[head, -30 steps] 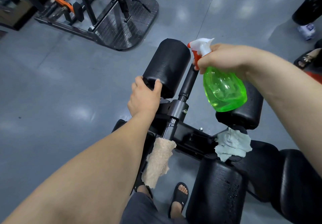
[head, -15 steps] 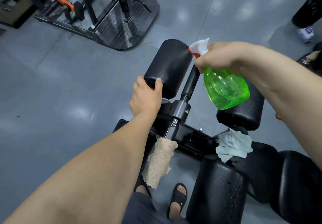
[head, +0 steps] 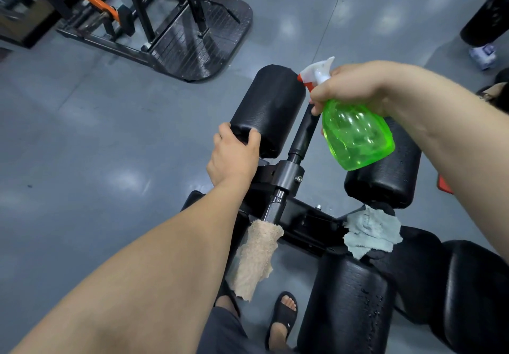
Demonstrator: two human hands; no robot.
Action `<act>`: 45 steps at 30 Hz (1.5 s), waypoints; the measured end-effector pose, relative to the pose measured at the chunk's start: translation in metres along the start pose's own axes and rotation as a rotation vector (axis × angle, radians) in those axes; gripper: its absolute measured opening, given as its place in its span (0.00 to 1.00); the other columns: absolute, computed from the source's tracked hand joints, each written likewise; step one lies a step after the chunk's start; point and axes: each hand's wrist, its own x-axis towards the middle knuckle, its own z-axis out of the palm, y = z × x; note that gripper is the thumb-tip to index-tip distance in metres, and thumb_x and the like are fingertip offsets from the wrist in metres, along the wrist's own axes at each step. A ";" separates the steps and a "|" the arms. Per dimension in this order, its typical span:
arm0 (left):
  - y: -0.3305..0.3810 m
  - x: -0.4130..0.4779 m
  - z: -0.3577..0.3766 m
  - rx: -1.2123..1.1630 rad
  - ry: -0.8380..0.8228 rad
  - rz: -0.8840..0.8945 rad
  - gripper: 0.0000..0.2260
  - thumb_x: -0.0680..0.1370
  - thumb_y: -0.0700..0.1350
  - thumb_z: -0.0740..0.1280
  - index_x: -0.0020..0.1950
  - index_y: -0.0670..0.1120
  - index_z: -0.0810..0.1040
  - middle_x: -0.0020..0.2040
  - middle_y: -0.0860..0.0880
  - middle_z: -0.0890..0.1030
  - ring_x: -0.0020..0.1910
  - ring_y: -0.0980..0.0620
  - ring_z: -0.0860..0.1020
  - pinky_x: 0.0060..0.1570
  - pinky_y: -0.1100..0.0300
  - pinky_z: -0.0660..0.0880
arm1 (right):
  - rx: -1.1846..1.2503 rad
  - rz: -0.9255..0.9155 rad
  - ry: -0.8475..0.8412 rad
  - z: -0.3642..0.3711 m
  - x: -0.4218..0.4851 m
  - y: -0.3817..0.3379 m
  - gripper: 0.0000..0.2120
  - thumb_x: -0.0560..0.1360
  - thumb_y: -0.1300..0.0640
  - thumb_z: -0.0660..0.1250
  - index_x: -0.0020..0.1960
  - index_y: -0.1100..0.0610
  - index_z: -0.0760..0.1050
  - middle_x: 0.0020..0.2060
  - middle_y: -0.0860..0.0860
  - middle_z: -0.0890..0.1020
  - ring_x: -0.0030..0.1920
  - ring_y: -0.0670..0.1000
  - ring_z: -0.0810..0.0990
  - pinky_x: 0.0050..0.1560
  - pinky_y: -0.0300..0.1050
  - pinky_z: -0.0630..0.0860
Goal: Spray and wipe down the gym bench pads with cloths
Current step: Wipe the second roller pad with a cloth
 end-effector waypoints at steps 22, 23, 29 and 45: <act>-0.001 0.001 0.000 0.012 0.006 0.009 0.25 0.79 0.66 0.58 0.69 0.53 0.67 0.64 0.51 0.76 0.57 0.44 0.78 0.49 0.52 0.66 | 0.000 -0.112 0.085 -0.004 -0.006 0.003 0.24 0.67 0.60 0.66 0.62 0.51 0.73 0.50 0.64 0.77 0.41 0.56 0.73 0.45 0.53 0.73; -0.001 0.001 0.000 0.010 0.007 0.006 0.24 0.79 0.65 0.57 0.69 0.53 0.67 0.64 0.51 0.76 0.57 0.44 0.78 0.49 0.52 0.65 | 0.013 -0.102 0.057 -0.004 -0.007 0.003 0.23 0.65 0.59 0.67 0.60 0.50 0.73 0.54 0.68 0.78 0.41 0.57 0.74 0.47 0.56 0.76; -0.001 0.002 0.000 0.003 0.008 -0.004 0.25 0.78 0.66 0.58 0.69 0.53 0.67 0.64 0.52 0.76 0.57 0.45 0.78 0.49 0.52 0.65 | 0.053 -0.098 0.008 0.004 -0.014 0.008 0.30 0.58 0.55 0.70 0.59 0.38 0.78 0.54 0.56 0.82 0.49 0.63 0.85 0.58 0.67 0.80; -0.002 0.002 0.000 0.004 0.020 -0.002 0.24 0.79 0.65 0.58 0.69 0.52 0.68 0.64 0.51 0.77 0.58 0.44 0.78 0.49 0.51 0.65 | -0.008 -0.163 0.027 0.004 -0.021 0.017 0.34 0.61 0.53 0.68 0.65 0.34 0.73 0.55 0.49 0.80 0.50 0.56 0.82 0.53 0.52 0.80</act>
